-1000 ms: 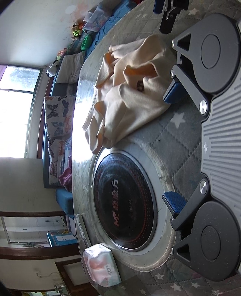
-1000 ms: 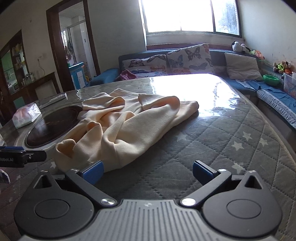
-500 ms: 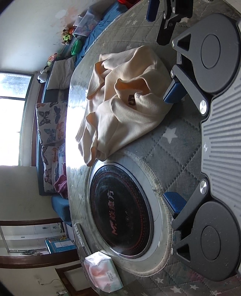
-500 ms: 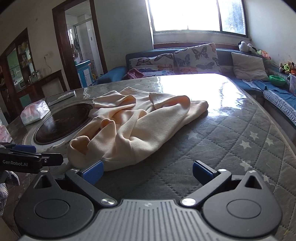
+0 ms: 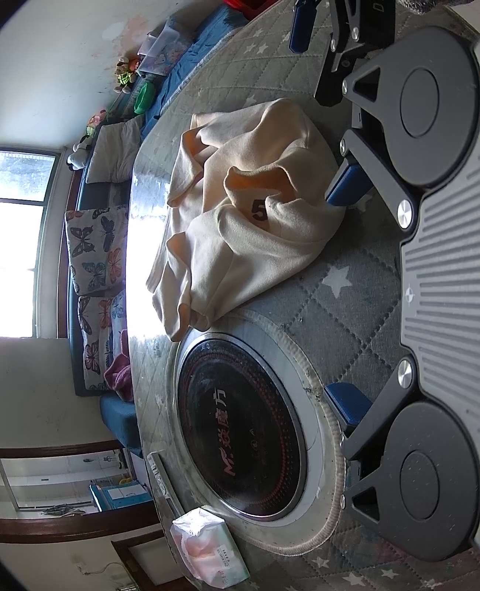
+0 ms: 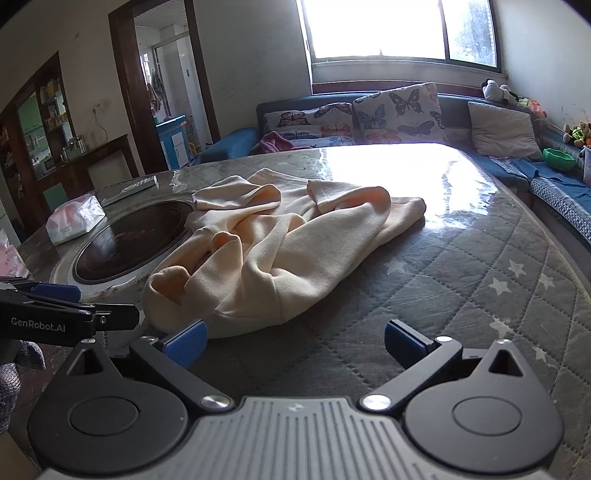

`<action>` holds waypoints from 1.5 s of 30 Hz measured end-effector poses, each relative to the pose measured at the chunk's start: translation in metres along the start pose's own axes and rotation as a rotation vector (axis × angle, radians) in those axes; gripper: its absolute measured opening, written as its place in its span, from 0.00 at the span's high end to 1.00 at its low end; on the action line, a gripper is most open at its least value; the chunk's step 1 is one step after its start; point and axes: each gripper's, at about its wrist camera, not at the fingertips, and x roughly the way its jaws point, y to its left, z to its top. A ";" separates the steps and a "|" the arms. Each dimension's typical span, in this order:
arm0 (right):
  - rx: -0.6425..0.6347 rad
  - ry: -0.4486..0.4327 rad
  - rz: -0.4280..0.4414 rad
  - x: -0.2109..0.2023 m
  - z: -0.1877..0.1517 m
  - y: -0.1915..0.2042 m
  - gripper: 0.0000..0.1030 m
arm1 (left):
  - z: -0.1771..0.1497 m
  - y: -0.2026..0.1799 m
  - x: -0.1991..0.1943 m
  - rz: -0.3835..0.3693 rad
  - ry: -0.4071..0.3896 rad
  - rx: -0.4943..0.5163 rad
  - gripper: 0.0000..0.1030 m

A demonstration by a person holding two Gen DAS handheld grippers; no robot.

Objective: Fold clothes

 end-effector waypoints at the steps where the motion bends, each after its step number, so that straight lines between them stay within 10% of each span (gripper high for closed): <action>1: -0.001 0.002 -0.001 0.000 0.000 0.000 0.00 | 0.000 0.000 0.000 0.000 0.002 0.001 0.00; 36: -0.032 -0.003 -0.003 0.015 0.019 -0.001 0.00 | 0.033 -0.004 0.008 -0.013 -0.043 0.046 0.01; 45: -0.021 -0.017 -0.034 0.025 0.037 -0.018 0.00 | 0.064 -0.023 0.029 -0.078 -0.078 0.100 0.25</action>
